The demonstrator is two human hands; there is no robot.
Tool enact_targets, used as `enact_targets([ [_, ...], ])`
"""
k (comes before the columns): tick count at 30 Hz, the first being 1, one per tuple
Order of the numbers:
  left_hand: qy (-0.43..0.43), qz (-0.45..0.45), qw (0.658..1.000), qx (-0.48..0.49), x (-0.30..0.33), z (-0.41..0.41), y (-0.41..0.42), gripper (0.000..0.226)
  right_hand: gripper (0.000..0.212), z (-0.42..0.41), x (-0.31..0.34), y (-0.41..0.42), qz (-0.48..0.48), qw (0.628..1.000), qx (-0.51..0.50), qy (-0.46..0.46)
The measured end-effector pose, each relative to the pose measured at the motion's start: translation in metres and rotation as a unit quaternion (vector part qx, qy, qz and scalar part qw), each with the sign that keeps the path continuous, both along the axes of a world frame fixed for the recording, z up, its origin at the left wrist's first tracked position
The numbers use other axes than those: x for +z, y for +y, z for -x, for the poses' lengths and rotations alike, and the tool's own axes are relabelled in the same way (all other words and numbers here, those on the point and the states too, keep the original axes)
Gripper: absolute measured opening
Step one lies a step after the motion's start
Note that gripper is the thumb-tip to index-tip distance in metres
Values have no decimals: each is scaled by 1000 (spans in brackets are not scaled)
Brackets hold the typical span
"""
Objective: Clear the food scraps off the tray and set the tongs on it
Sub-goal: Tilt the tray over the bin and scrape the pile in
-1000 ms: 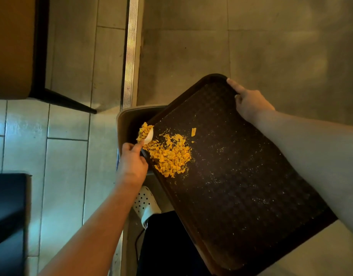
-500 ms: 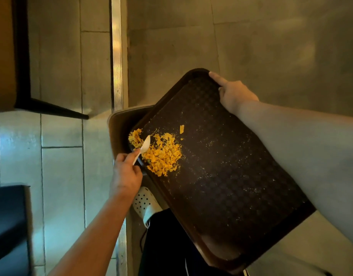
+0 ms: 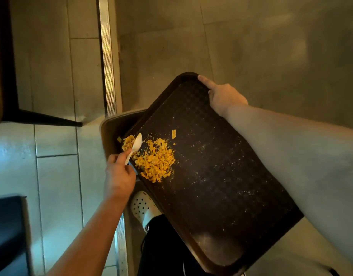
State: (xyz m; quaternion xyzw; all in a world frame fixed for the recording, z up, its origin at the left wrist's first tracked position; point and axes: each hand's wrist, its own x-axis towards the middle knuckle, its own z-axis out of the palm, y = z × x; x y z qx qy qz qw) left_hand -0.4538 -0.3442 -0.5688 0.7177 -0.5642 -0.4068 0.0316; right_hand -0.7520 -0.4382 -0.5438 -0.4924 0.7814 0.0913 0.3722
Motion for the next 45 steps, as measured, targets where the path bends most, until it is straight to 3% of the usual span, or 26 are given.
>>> enact_targets([
  [13, -21, -50, 997, 56, 2, -4, 7, 48, 63, 6, 5, -6, -21, 999, 26, 26],
  [19, -4, -59, 998, 25, 5, 17, 2, 51, 58, 10, 11, -6, -15, 999, 31, 27],
  [26, -32, -119, 989, 84, -2, 15, -2, 51, 59, 10, 14, -7, -19, 999, 34, 28],
  [33, -4, -73, 996, 54, 2, 14, 8, 50, 59, 9, 16, -10, -19, 999, 37, 29],
  [45, -42, -97, 989, 105, 4, 13, -3, 47, 56, 5, 9, -11, -6, 999, 28, 23],
])
